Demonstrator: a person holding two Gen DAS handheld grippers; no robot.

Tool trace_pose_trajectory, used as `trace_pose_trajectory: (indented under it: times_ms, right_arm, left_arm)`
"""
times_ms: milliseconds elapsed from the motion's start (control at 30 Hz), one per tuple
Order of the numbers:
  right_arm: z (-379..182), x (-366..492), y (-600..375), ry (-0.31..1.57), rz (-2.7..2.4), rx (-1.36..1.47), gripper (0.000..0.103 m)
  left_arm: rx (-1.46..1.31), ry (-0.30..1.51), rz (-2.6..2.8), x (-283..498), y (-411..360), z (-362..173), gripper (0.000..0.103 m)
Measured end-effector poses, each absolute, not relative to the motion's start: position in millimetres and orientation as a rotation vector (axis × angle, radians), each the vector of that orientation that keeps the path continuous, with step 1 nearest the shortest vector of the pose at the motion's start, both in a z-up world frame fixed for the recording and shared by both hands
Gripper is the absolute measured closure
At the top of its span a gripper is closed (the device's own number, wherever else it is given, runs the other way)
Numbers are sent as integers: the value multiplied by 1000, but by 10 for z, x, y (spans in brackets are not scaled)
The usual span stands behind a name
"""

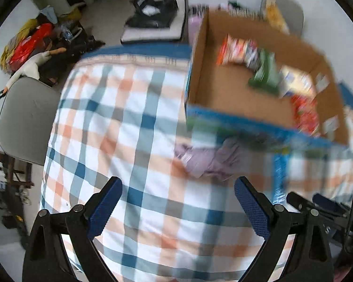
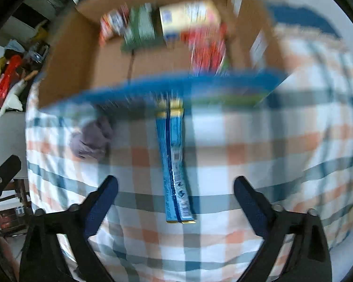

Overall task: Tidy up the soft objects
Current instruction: 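Grasp the pink sock with the left tool while the right grasps the blue snack stick, then carry the sock and stick into the box and open both tools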

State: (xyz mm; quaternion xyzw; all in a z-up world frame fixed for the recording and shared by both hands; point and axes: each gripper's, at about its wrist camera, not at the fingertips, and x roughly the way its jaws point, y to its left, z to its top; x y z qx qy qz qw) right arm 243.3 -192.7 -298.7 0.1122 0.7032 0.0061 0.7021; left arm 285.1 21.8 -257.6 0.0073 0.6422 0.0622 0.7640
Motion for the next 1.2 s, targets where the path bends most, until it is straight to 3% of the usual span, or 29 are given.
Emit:
trace_pose_trajectory:
  times_ms: [33,167,233,333,567,600,667,733,867,1200]
  right_arm:
    - [-3163,2441,-1883,1597,12,245,24]
    - [-3577,2450,-1783,1655,-6,230,36]
    - [-3730,2444,-1781,1684,-23,234,64]
    - [-3800,2390,-1840,1698,-52,250,75]
    - [-3760,2255,-1988,1726,-47,228,80]
    - [-3770,2240,-2009,1732,-43,228,80]
    - [-3780,2210,-2047,1740,-42,233,80]
    - [-3774,2182,-2070,1746,-34,227,80]
    - [-3707,2175,-1986,1756,-10,193,81]
    - [-3183,1896,-1804,1706,107,191,87]
  left_arm:
    - [32,1418,134,2872,208,-2690,5]
    - [26,1488,94,3008,158,-3023,5]
    - [45,1505,54,3092,88,-3139,5]
    - [113,1528,-22,3188,-82,-3297,5]
    - [395,1607,-184,3233,-537,-3760,7]
    - [418,1599,-188,3221,-562,-3787,11]
    - [454,1584,-181,3192,-584,-3804,37]
    - [453,1591,-176,3143,-578,-3778,43]
    - [371,1587,-169,2966,-529,-3649,48]
    - [-50,1546,-187,2221,-508,-3004,49]
